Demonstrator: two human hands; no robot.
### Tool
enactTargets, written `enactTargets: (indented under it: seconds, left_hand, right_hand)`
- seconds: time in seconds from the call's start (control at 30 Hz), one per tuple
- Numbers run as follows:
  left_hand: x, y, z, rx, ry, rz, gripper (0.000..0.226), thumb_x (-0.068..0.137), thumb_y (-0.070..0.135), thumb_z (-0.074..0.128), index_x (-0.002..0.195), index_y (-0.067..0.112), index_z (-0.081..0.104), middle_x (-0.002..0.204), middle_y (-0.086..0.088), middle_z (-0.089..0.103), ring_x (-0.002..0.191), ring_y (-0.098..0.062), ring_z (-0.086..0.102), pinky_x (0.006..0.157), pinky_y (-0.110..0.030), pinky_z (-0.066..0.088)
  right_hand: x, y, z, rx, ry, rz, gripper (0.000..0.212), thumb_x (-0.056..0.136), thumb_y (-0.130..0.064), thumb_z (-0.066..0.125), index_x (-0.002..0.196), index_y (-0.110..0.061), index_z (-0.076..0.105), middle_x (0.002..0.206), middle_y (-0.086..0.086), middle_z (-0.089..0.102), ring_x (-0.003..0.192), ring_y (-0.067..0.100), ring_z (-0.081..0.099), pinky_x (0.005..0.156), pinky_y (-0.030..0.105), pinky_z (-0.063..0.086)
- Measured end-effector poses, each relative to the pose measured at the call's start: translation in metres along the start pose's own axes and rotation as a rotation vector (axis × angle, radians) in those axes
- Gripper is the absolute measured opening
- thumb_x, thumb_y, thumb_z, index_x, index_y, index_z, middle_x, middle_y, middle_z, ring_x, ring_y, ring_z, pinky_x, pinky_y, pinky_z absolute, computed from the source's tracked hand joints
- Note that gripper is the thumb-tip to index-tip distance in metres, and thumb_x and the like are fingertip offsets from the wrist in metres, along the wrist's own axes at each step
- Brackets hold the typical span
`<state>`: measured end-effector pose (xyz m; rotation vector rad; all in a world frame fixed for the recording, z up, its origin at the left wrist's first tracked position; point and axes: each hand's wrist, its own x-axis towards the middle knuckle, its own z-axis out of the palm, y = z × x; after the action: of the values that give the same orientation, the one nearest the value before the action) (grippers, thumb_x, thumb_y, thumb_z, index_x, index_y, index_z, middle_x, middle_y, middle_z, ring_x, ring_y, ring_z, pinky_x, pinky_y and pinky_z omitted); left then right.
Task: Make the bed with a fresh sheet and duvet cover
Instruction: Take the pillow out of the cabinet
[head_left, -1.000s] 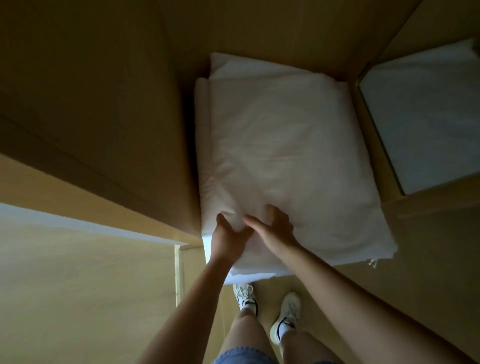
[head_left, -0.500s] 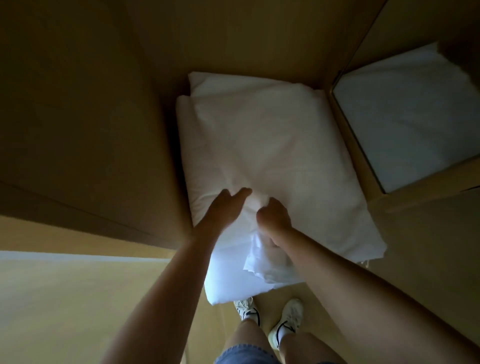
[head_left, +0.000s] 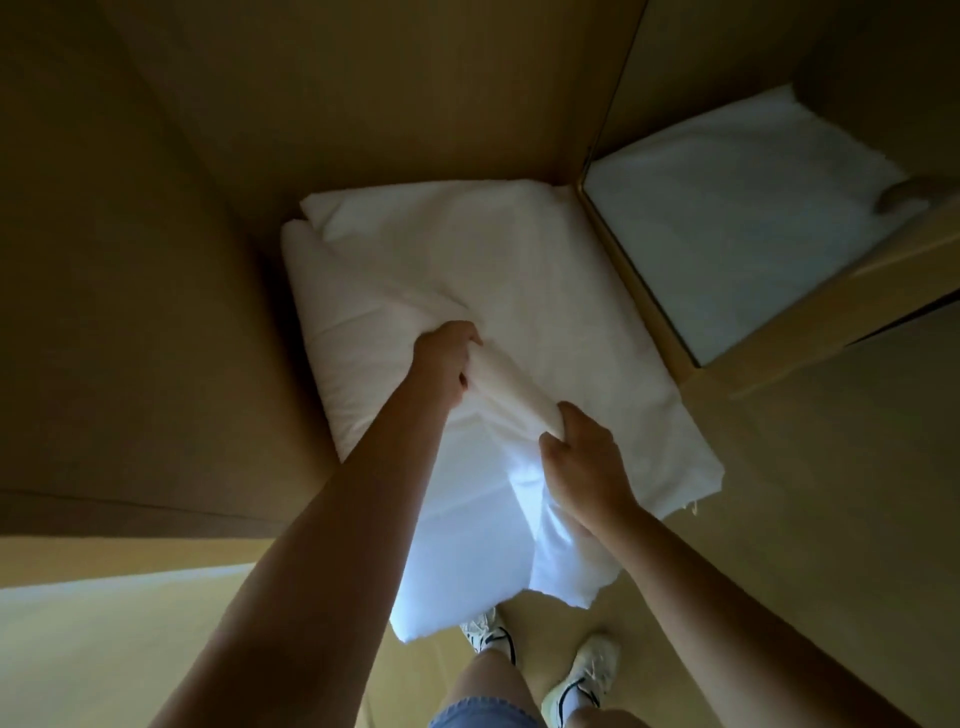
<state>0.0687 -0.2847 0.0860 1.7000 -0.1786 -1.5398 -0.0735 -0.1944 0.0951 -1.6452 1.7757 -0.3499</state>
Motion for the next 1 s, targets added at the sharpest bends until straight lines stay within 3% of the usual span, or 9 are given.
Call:
enactTargets:
  seconds: [0.17, 0.23, 0.3, 0.4, 0.53, 0.63, 0.77, 0.87, 1.0]
  left_hand:
    - [-0.071, -0.016, 0.029, -0.046, -0.056, 0.144, 0.008, 0.080, -0.001, 0.052, 0.083, 0.006, 0.054, 0.072, -0.009, 0.051, 0.066, -0.021, 0.051, 0.064, -0.030, 0.047]
    - [-0.102, -0.032, 0.034, -0.041, -0.061, 0.184, 0.010, 0.080, -0.001, 0.052, 0.075, 0.007, 0.053, 0.074, -0.009, 0.054, 0.070, -0.023, 0.053, 0.073, -0.035, 0.052]
    - [-0.134, -0.055, 0.033, -0.030, -0.061, 0.227, 0.014, 0.081, -0.004, 0.051, 0.073, 0.008, 0.053, 0.074, -0.008, 0.056, 0.072, -0.023, 0.055, 0.074, -0.035, 0.054]
    - [-0.181, -0.096, 0.026, 0.013, -0.054, 0.304, 0.018, 0.083, -0.006, 0.049, 0.072, 0.007, 0.052, 0.070, -0.006, 0.053, 0.066, -0.020, 0.052, 0.061, -0.029, 0.052]
    - [-0.246, -0.147, 0.012, 0.089, 0.016, 0.419, 0.020, 0.084, -0.006, 0.046, 0.070, 0.008, 0.046, 0.066, -0.004, 0.042, 0.061, -0.018, 0.042, 0.056, -0.025, 0.042]
    - [-0.290, -0.187, -0.008, 0.170, 0.124, 0.454, 0.017, 0.085, -0.002, 0.046, 0.072, 0.010, 0.046, 0.064, -0.003, 0.041, 0.059, -0.016, 0.040, 0.053, -0.024, 0.033]
    - [-0.319, -0.244, -0.059, 0.207, 0.318, 0.433, 0.012, 0.081, -0.003, 0.045, 0.074, 0.006, 0.047, 0.069, -0.006, 0.044, 0.066, -0.020, 0.046, 0.050, -0.023, 0.035]
    - [-0.341, -0.278, -0.108, 0.298, 0.456, 0.484, 0.013, 0.078, -0.006, 0.041, 0.081, -0.008, 0.053, 0.075, -0.012, 0.047, 0.071, -0.023, 0.044, 0.057, -0.034, 0.034]
    - [-0.378, -0.309, -0.169, 0.492, 0.605, 0.367, 0.024, 0.087, 0.004, 0.042, 0.064, 0.008, 0.039, 0.073, -0.010, 0.050, 0.074, -0.028, 0.050, 0.063, -0.030, 0.037]
  right_hand:
    - [-0.043, 0.026, -0.055, 0.087, 0.139, -0.091, 0.014, 0.083, -0.014, 0.045, 0.084, -0.003, 0.054, 0.073, 0.006, 0.056, 0.063, 0.015, 0.052, 0.054, 0.016, 0.039]
    - [-0.065, 0.039, -0.076, 0.093, 0.156, -0.132, 0.025, 0.073, -0.021, 0.040, 0.082, -0.002, 0.054, 0.070, 0.010, 0.057, 0.063, 0.020, 0.053, 0.059, 0.025, 0.044]
    - [-0.092, 0.056, -0.092, 0.080, 0.135, -0.164, 0.017, 0.076, -0.017, 0.043, 0.077, -0.004, 0.053, 0.067, 0.011, 0.056, 0.065, 0.028, 0.053, 0.060, 0.036, 0.044]
    - [-0.136, 0.084, -0.107, 0.014, 0.081, -0.245, 0.006, 0.081, -0.009, 0.048, 0.076, -0.008, 0.051, 0.066, 0.007, 0.056, 0.064, 0.027, 0.051, 0.061, 0.037, 0.044]
    - [-0.207, 0.110, -0.114, -0.023, 0.038, -0.394, 0.026, 0.071, -0.025, 0.040, 0.081, -0.006, 0.055, 0.067, 0.006, 0.059, 0.067, 0.028, 0.057, 0.062, 0.038, 0.047]
    - [-0.265, 0.126, -0.096, 0.043, -0.038, -0.439, 0.024, 0.069, -0.024, 0.041, 0.078, -0.006, 0.054, 0.060, 0.001, 0.054, 0.061, 0.027, 0.053, 0.058, 0.035, 0.043]
    - [-0.325, 0.140, -0.047, 0.034, -0.243, -0.485, 0.041, 0.068, -0.026, 0.040, 0.098, -0.007, 0.060, 0.087, 0.009, 0.067, 0.084, 0.029, 0.060, 0.076, 0.037, 0.049]
    - [-0.362, 0.136, -0.013, -0.015, -0.472, -0.571, 0.045, 0.072, -0.035, 0.043, 0.109, -0.014, 0.058, 0.105, 0.003, 0.064, 0.100, 0.023, 0.059, 0.087, 0.036, 0.047]
    - [-0.379, 0.092, 0.017, 0.043, -0.496, -0.803, 0.049, 0.079, -0.051, 0.045, 0.110, -0.016, 0.058, 0.112, -0.010, 0.050, 0.106, 0.007, 0.046, 0.092, 0.019, 0.038]
